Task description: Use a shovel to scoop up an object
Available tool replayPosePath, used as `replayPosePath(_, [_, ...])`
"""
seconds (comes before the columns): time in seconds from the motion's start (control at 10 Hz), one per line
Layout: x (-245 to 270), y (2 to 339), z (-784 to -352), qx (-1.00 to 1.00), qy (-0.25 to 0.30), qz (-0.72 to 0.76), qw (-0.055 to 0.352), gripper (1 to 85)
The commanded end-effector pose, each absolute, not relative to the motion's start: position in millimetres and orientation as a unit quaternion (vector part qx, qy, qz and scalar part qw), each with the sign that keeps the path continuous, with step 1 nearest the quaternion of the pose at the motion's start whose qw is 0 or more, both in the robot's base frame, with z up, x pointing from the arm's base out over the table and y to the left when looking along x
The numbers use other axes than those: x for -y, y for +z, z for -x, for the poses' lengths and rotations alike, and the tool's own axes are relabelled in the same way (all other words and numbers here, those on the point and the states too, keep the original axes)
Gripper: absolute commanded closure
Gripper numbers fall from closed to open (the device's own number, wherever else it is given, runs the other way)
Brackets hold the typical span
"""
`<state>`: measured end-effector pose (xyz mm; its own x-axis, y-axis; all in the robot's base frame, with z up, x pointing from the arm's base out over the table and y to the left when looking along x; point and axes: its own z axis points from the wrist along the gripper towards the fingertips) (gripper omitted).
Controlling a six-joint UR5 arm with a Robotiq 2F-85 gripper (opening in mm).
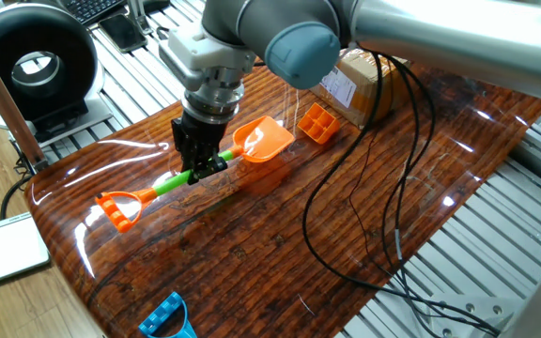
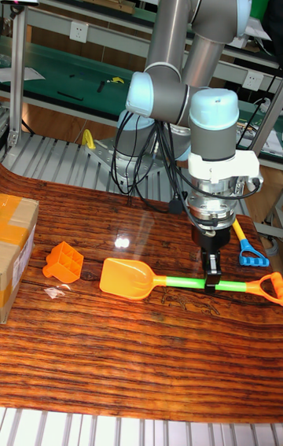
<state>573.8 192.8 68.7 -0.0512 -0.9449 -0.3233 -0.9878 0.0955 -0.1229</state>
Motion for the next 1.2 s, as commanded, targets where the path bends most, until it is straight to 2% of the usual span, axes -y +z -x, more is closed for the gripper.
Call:
replayPosePath(0.0, [-195,71,-576,-0.724,0.070,0.665,0.169,84.3])
replayPosePath(0.3, [-201,76,-577,-0.716,0.079,0.669,0.183,84.3])
replayPosePath(1.1, [-169,79,-565,-0.706,0.092,0.675,0.193,84.3])
